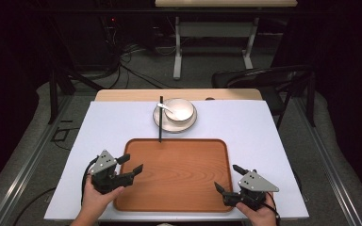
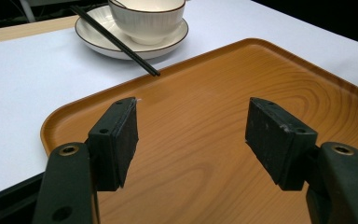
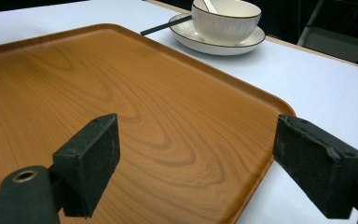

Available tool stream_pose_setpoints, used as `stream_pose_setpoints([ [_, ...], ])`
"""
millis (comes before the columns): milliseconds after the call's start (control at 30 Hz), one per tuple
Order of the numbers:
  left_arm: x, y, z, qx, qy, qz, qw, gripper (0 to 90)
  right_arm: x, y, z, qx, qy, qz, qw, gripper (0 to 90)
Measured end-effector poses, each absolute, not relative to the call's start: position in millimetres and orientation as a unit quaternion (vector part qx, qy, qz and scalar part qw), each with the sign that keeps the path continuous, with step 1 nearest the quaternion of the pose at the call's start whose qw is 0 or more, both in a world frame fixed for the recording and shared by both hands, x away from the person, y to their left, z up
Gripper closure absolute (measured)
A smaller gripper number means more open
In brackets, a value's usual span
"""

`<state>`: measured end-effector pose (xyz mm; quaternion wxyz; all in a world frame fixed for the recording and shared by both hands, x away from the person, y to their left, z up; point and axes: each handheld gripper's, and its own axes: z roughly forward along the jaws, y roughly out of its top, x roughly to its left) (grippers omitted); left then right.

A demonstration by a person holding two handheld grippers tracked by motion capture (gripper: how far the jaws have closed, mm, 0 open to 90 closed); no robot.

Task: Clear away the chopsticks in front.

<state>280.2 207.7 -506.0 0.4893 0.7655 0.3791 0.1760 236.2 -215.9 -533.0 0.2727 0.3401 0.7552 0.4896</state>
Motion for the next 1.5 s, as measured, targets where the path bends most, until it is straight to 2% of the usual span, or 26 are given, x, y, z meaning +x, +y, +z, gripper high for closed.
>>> stream_pose_setpoints([
  [733, 288.2, 206.9, -494.2, 0.757, 0.408, 0.174, 0.479, 34.7, 237.8, -211.2, -534.3, 0.332, 0.763, 0.487, 0.266, 14.5],
  [1233, 337.0, 197.6, -466.1, 0.749, 0.460, 0.152, 0.451, 33.8, 238.2, -213.2, -534.2, 0.331, 0.763, 0.490, 0.262, 14.5],
  [1500, 369.0, 190.5, -447.2, 0.750, 0.467, 0.146, 0.446, 40.5, 239.2, -213.9, -534.8, 0.334, 0.762, 0.489, 0.262, 14.5],
])
